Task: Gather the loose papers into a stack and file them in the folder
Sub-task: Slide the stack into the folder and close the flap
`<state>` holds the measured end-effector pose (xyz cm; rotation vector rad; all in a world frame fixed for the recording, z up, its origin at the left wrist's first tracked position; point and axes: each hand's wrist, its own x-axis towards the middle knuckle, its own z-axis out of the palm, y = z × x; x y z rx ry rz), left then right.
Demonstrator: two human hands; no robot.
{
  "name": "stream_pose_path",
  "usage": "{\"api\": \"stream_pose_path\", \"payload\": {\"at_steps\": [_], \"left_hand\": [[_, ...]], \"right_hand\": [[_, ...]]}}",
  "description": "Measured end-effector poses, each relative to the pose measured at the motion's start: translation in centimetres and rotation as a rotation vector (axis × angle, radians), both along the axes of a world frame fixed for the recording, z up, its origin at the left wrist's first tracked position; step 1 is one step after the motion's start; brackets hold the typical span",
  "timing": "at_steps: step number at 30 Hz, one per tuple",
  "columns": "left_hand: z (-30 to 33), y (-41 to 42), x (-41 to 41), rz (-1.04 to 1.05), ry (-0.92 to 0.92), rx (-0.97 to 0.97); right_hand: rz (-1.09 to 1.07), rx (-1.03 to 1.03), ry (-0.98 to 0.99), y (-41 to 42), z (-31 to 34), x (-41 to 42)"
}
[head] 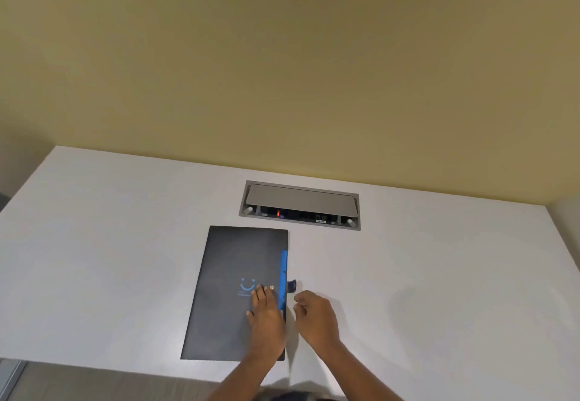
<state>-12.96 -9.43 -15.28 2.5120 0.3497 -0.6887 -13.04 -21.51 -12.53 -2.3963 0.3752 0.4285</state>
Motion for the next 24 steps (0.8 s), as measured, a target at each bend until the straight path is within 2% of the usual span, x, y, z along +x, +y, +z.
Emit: {"api": "stream_pose_path", "payload": {"at_steps": [9, 12, 17, 20, 24], "left_hand": [[-4.2, 4.9, -1.6, -0.178, -0.141, 0.101], [-4.3, 5.4, -1.3, -0.213, -0.117, 0.06], [-3.6, 5.3, -0.8, -0.237, -0.045, 0.105], [-3.5, 5.3, -0.5, -0.244, -0.009, 0.102], [-3.7, 5.5, -0.8, -0.249, 0.007, 0.093]], "right_hand": [[-0.065, 0.045, -0.051, 1.0, -2.1, 2.5], [0.075, -0.019, -0.063, 2.3, -2.5, 3.9], [0.235, -0.072, 0.027, 3.7, -3.6, 5.3], [0.244, -0.074, 0.099, 4.2, -4.4, 5.5], [0.143, -0.029, 0.129, 4.7, -5.1, 5.7]]}}
